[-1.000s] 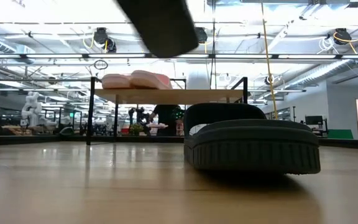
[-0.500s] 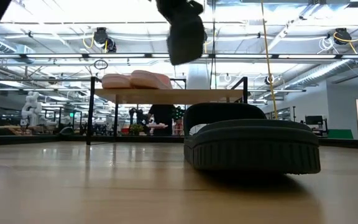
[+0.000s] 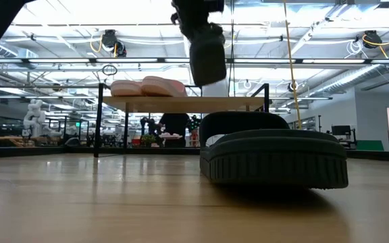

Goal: Pick and place slides into the shelf
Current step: Put the left black slide on the shelf

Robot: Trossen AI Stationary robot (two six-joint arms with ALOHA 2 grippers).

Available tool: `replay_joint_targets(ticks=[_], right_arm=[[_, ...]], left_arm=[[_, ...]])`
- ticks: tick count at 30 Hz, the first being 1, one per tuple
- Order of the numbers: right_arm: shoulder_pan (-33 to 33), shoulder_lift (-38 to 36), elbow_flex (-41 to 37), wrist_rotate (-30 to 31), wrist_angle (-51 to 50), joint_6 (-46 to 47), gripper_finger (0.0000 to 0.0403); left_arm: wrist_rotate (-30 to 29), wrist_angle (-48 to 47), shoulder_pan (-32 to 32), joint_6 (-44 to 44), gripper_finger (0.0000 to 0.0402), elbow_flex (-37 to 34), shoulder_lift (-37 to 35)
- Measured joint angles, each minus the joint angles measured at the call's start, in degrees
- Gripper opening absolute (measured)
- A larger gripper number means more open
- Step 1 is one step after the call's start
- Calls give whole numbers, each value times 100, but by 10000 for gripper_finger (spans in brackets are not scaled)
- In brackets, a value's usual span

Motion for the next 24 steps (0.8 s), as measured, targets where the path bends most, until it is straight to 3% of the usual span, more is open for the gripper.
replay_joint_targets(ticks=[11,24], right_arm=[[-104,0,0,-13,2,1,155],[-104,0,0,124,-2,-81,155]], left_arm=[[121,-36,385,78,0,-7,558],[96,-21,611,426,0,-7,599]])
